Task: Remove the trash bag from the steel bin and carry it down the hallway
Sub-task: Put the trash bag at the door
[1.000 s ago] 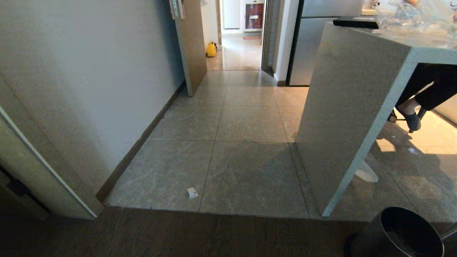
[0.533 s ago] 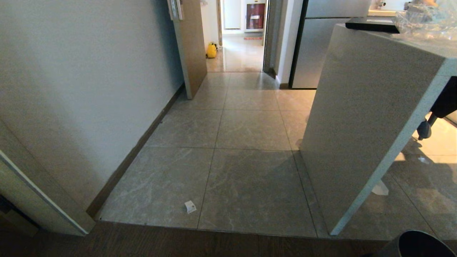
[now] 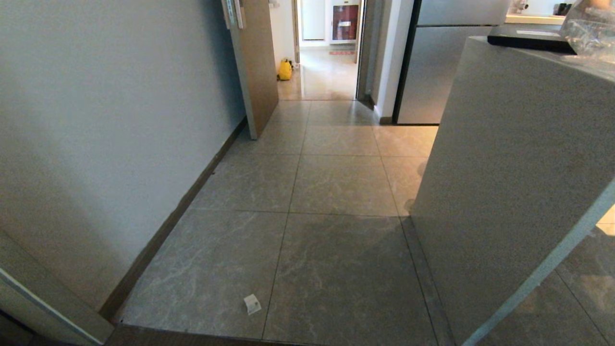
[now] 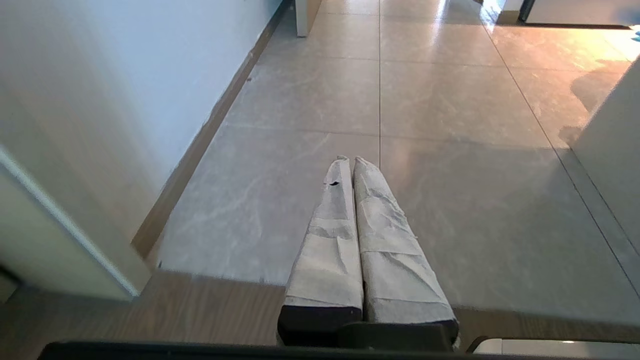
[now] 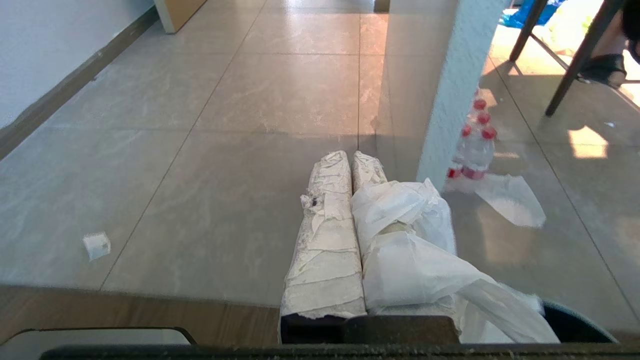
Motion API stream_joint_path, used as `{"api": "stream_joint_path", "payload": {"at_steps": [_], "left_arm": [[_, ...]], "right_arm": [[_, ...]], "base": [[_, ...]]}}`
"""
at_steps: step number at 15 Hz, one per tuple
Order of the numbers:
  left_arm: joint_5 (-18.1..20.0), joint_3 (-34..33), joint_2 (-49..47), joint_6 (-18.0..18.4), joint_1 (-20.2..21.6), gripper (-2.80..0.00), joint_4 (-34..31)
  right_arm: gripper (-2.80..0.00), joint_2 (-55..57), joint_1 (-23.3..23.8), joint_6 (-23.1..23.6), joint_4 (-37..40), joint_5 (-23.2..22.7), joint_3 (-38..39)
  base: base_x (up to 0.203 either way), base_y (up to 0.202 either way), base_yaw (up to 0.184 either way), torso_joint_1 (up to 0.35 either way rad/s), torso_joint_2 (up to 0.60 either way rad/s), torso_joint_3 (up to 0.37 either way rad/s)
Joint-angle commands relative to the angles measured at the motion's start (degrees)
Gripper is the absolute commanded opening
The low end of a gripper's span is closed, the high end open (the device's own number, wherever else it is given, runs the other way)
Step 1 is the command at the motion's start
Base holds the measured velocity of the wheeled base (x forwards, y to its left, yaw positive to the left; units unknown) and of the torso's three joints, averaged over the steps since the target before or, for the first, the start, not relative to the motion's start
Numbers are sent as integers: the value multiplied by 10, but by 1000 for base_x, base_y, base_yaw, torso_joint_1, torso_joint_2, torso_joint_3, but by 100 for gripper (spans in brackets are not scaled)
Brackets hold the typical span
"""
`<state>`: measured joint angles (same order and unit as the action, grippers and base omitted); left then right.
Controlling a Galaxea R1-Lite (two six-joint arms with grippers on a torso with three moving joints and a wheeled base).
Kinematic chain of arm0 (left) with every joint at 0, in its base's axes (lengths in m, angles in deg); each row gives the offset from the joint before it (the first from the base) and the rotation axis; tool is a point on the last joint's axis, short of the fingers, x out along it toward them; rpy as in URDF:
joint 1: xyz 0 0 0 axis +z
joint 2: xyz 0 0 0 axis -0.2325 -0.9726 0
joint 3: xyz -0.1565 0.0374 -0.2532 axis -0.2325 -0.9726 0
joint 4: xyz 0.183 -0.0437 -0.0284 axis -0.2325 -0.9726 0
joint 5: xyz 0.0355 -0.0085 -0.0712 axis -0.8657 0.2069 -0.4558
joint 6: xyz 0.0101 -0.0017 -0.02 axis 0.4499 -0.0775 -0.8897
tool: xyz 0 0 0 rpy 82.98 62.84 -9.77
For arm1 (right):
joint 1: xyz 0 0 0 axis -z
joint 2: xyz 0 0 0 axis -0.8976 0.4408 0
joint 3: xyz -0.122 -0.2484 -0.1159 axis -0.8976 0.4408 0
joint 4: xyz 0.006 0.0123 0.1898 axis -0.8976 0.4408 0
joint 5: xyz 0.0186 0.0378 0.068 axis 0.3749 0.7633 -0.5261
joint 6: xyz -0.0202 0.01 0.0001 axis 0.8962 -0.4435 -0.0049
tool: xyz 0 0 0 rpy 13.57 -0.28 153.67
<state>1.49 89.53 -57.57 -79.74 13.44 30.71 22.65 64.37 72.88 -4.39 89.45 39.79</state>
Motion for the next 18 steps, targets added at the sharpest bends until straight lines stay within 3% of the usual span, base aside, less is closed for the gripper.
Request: {"api": "stream_joint_path", "payload": {"at_steps": [1,18], "left_arm": [[0,0,0,-1,0,-280,0],[-1,0,0,-1,0,-280,0]], "right_arm": [[-280,1,0,0,0,0,1],[-280,2,0,1,-1,-1,1]], "base": [[187,0,1,1,9,7],[189,0,1,2,2,1]]}}
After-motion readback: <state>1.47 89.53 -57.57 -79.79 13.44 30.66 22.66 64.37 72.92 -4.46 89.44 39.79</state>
